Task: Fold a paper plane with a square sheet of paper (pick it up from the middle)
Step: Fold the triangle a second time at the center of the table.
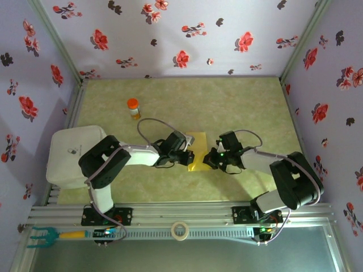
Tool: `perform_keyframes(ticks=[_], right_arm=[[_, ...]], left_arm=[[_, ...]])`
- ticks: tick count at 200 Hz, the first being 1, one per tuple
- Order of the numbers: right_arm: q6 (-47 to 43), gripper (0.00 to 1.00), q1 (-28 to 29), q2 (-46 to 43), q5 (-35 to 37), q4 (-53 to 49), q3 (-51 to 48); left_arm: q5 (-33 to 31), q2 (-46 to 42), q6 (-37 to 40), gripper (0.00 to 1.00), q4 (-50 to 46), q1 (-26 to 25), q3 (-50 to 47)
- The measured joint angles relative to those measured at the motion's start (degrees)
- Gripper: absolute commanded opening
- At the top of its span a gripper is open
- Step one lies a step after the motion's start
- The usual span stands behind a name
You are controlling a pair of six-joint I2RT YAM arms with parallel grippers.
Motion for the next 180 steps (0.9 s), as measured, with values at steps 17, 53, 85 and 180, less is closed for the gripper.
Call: perform_keyframes(ticks=[17, 53, 85, 180], right_arm=[[1.0, 0.05, 0.6, 0.7, -0.2, 1.6, 0.0], [1.8, 0.04, 1.6, 2.6, 0.1, 2.5, 0.0], [-1.1, 0.03, 1.6, 3.2, 1.3, -0.7, 1.3], [-6.1, 0.03, 1.4, 3.7, 1.8, -4.0, 3.0]], left_arm=[[0.0, 0.0, -0.3, 0.01, 0.2, 0.0, 0.0], [0.0, 0.0, -0.8, 0.02, 0.2, 0.0, 0.0], [0.0, 0.0, -0.2, 0.03, -0.8, 0.0, 0.3], [-1.7, 0.3, 5.1, 0.03, -7.3, 0.2, 5.7]])
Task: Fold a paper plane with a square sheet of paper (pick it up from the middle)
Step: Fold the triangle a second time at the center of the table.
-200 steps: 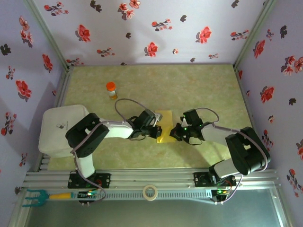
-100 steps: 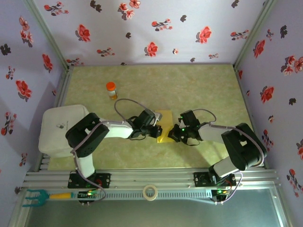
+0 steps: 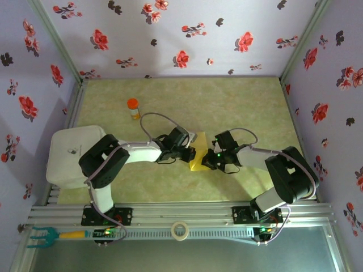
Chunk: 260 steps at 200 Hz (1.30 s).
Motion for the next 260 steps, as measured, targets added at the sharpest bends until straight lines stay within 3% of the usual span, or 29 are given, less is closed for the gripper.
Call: perform_keyframes(ticks=[160, 216, 260], right_arm=[[-0.7, 0.06, 0.0, 0.0, 0.2, -1.3, 0.6], [-0.3, 0.12, -1.3, -4.2, 1.3, -3.9, 0.7], [4.9, 0.12, -1.2, -7.3, 0.2, 2.1, -2.8]], left_arm=[[-1.7, 2.1, 0.1, 0.01, -3.3, 0.4, 1.7], [-0.9, 1.2, -8.4, 0.01, 1.9, 0.3, -1.9], [-1.8, 0.0, -16.8, 0.01, 7.1, -0.7, -5.5]])
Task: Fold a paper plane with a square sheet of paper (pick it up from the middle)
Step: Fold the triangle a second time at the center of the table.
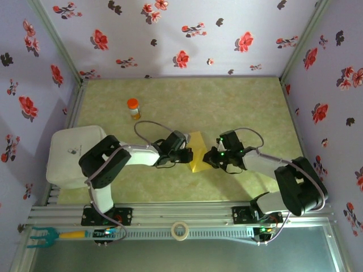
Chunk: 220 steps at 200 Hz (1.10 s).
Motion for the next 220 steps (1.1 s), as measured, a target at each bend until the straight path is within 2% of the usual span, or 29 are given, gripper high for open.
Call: perform_keyframes(ticks=[93, 220], right_arm=[[0.5, 0.02, 0.0, 5.4, 0.7, 1.0, 0.4], [0.5, 0.02, 0.0, 5.4, 0.9, 0.9, 0.4]], left_arm=[[-0.8, -0.3, -0.4, 0.02, -0.3, -0.8, -0.1], [-2.7, -2.4, 5.3, 0.03, -3.1, -0.8, -0.2]])
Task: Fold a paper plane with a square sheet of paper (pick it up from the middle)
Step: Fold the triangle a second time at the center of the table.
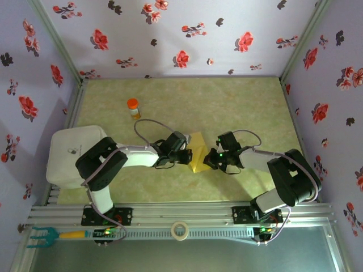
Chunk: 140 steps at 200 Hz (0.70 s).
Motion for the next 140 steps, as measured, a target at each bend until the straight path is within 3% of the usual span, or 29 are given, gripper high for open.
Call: perform_keyframes(ticks=[140], right_arm=[[0.0, 0.02, 0.0, 0.0, 0.0, 0.0, 0.0]], left_arm=[[0.0, 0.0, 4.4, 0.05, 0.0, 0.0, 0.8]])
